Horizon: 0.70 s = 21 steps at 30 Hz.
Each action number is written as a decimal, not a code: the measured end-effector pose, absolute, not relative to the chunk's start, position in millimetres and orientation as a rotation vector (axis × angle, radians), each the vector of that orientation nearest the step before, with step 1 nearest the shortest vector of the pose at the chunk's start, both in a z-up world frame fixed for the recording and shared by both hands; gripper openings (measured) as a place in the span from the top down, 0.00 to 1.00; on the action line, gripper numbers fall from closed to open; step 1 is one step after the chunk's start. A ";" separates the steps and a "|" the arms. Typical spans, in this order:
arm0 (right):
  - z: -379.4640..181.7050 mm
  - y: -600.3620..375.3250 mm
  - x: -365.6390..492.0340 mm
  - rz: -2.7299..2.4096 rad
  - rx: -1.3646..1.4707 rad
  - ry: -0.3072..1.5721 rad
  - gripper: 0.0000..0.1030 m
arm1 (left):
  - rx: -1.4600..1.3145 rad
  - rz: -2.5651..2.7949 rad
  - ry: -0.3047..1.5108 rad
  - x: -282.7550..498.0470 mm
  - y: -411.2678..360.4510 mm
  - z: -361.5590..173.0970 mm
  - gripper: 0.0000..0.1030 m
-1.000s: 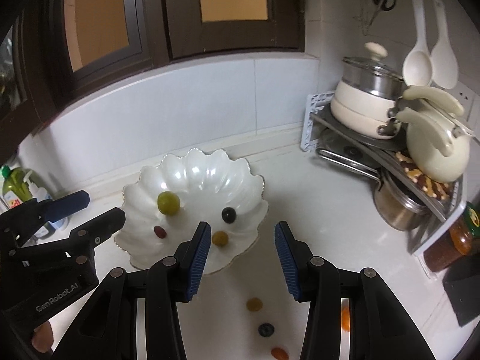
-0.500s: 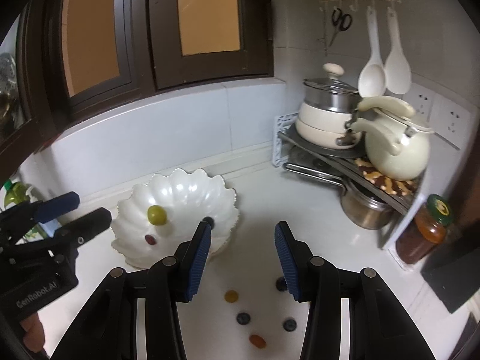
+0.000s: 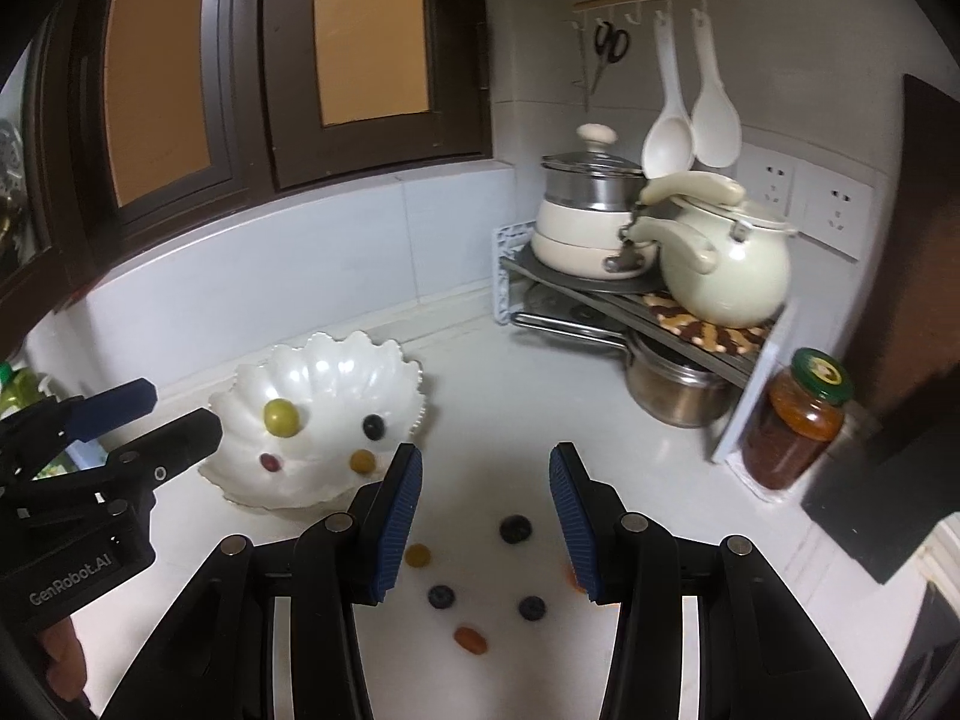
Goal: Organize fruits
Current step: 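Withdraw both open grippers from the bowl back toward the remaining fruits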
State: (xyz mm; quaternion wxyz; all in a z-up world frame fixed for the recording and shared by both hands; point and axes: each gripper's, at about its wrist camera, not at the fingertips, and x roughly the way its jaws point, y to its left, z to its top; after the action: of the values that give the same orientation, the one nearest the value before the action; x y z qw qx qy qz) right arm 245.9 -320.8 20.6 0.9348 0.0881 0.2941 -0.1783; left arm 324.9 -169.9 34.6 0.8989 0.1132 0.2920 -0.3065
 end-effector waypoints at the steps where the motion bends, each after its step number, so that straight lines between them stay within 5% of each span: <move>1: 19.6 -321.5 243.1 -0.371 0.183 0.601 0.56 | 0.237 -0.640 0.604 322.9 -171.0 33.2 0.39; 21: -14.9 -316.9 213.4 -0.422 0.203 0.634 0.56 | 0.289 -0.723 0.641 297.2 -174.4 -7.0 0.40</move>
State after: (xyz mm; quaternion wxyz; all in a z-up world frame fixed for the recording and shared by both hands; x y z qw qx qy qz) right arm 213.4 -316.9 -14.9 0.9233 0.0989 0.3091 -0.2056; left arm 297.2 -174.4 -7.0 0.8757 0.1383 0.3069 -0.3462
